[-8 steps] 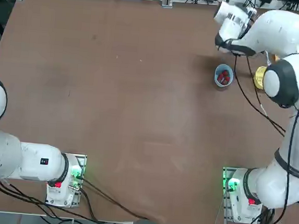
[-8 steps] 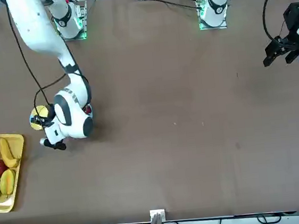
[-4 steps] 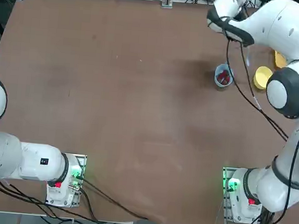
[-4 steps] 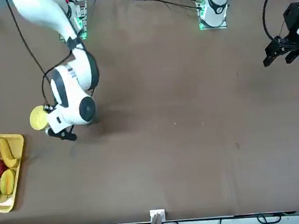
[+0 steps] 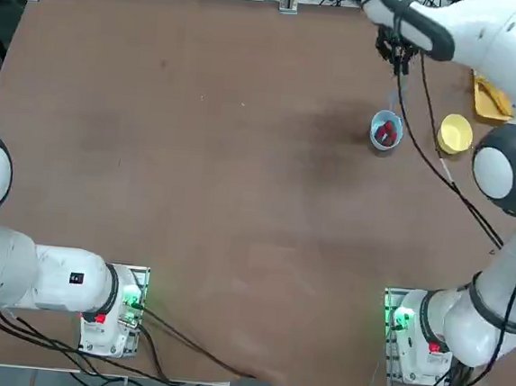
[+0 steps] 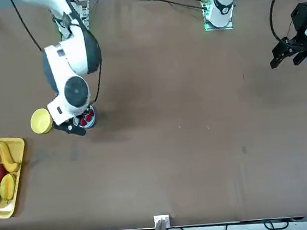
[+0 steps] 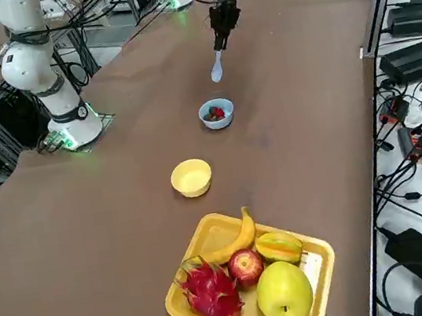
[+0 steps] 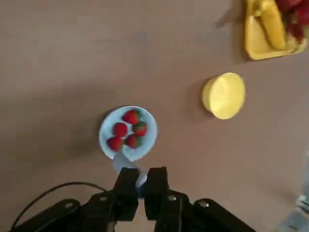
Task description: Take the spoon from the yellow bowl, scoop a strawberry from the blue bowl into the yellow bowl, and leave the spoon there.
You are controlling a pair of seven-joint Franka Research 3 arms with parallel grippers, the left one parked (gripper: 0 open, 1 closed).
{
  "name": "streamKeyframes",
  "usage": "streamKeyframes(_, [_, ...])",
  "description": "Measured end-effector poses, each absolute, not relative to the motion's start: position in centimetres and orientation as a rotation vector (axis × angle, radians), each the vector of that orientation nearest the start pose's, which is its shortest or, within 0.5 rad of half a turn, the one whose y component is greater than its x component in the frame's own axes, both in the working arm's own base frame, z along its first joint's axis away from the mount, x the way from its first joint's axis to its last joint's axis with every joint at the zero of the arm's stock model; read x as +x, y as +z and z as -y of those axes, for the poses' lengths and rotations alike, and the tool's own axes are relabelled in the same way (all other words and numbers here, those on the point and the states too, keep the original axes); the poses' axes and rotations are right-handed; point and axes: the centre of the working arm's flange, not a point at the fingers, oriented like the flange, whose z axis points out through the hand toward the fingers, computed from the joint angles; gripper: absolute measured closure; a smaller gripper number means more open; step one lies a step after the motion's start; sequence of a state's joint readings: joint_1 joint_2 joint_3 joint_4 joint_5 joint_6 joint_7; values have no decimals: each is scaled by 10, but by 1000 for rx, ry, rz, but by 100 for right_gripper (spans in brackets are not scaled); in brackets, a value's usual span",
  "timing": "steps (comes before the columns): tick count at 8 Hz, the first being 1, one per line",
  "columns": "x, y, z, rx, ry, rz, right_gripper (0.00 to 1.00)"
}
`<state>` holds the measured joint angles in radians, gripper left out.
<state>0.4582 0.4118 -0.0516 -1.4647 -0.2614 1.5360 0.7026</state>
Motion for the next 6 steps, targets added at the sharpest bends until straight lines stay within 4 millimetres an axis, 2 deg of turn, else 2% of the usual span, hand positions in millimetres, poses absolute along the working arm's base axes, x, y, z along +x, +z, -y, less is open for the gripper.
streamKeyframes(3, [586, 417, -200, -3371, 107, -507, 89])
streamKeyframes(6, [568, 398, -164, -3314, 57, -557, 89])
